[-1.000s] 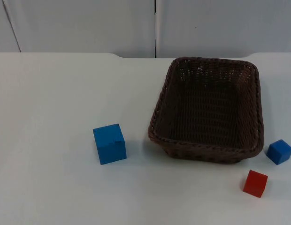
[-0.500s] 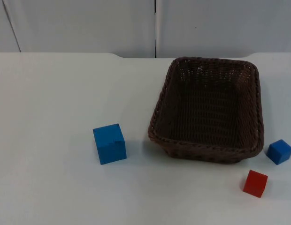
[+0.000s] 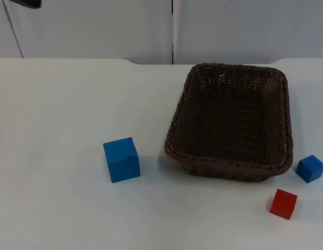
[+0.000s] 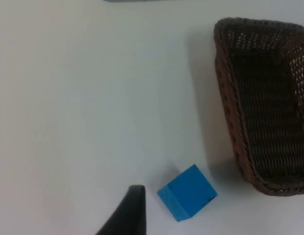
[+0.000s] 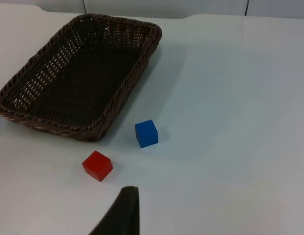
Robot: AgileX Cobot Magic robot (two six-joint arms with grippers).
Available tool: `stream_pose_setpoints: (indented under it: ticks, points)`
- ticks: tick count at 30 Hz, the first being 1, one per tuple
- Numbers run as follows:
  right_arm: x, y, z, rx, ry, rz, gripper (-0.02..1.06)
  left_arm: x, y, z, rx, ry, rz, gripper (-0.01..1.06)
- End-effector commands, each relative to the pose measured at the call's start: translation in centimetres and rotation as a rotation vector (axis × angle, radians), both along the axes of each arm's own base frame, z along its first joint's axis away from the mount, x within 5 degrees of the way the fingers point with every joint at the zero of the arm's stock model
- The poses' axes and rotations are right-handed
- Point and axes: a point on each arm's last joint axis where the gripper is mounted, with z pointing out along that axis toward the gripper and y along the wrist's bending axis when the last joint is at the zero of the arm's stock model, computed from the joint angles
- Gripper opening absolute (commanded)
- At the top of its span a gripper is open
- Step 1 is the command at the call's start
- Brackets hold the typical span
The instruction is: Pick up the basket with the left hand and place the largest block into the basket with the right hand.
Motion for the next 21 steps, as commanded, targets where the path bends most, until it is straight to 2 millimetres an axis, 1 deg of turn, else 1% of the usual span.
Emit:
stream_pose_setpoints:
  ticks: [1, 5, 6, 11, 12, 17, 18, 21]
  points:
    - [0.0, 0.0, 0.0, 0.002, -0.005, -0.007, 1.05, 0.7, -1.2, 0.0, -0.012, -0.007, -0.037, 1.00]
    - [0.0, 0.0, 0.0, 0.002, -0.005, -0.007, 1.05, 2.5, -4.0, -0.3, 0.025, 0.007, -0.146, 1.00]
    - [0.0, 0.0, 0.0, 0.002, -0.005, -0.007, 1.05, 2.5, -4.0, -0.3, 0.025, 0.007, -0.146, 1.00]
    - [0.0, 0.0, 0.0, 0.002, -0.005, -0.007, 1.05, 5.5, -7.1, -1.2, 0.094, 0.054, -0.212, 1.00]
    - [0.0, 0.0, 0.0, 0.002, -0.005, -0.007, 1.05, 5.5, -7.1, -1.2, 0.094, 0.054, -0.212, 1.00]
    - [0.0, 0.0, 0.0, 0.002, -0.005, -0.007, 1.05, 8.1, -10.0, -2.8, 0.129, 0.113, -0.266, 1.00]
    - [0.0, 0.0, 0.0, 0.002, -0.005, -0.007, 1.05, 8.1, -10.0, -2.8, 0.129, 0.113, -0.266, 1.00]
    - [0.0, 0.0, 0.0, 0.002, -0.005, -0.007, 1.05, 9.5, -11.5, -3.8, 0.131, 0.154, -0.294, 1.00]
